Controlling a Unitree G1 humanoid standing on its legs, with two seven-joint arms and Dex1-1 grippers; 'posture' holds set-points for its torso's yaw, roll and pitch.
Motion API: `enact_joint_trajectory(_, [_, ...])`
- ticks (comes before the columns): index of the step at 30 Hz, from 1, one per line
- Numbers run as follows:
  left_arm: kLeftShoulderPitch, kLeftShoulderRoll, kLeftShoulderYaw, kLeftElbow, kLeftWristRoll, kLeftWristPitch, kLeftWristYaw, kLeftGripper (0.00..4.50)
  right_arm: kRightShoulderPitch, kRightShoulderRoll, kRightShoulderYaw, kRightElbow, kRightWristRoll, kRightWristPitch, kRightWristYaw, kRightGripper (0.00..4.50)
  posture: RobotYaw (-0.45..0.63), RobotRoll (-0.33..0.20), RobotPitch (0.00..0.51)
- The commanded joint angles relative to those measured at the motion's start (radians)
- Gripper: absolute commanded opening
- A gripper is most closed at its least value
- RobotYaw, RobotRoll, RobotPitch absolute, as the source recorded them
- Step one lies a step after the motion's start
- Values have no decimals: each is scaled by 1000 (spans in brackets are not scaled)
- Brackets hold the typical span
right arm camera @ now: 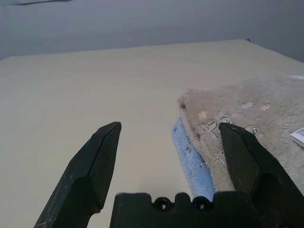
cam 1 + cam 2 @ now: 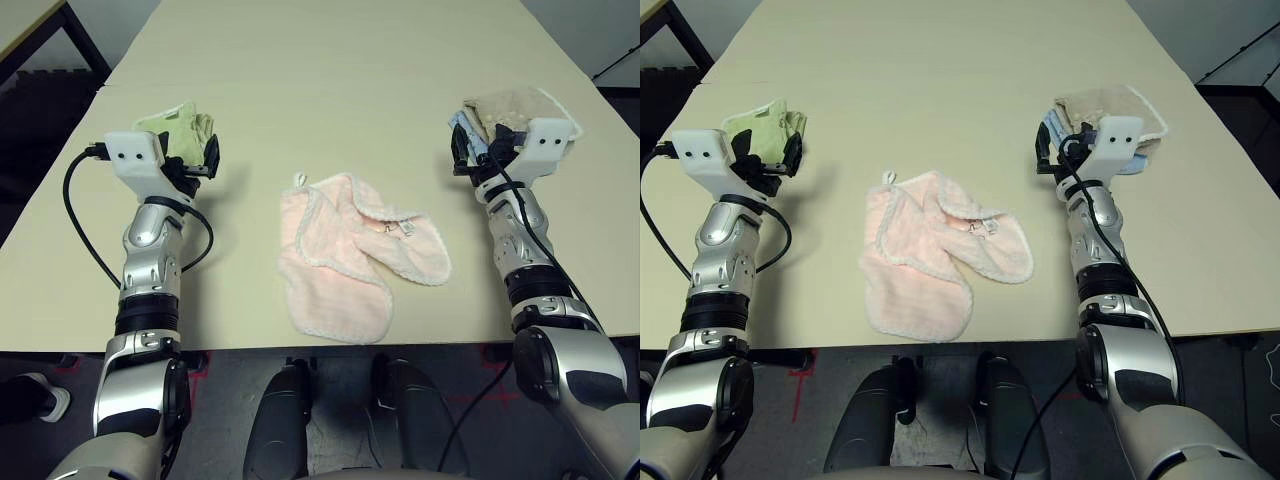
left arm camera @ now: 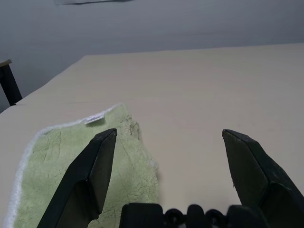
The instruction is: Fold the towel and set it aside.
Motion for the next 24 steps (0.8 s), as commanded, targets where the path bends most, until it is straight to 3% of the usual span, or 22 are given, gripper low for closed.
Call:
enact_joint_trajectory(1, [15,20,7,-12,-5,32,-12,4500,25,-11,-1,-41,4,35,-2,4479,-36,0,208])
enact_joint_trajectory(17, [35,34,15,-18,-13,66,-38,4500,35,-14,17,-91,-4,101,-3,4479,-29,0,207])
enact_joint_trajectory(24, [72,100,-1,-46,-117,83,-351,4500,36,-15,21,-92,0,112,23,4479,-23,0,209])
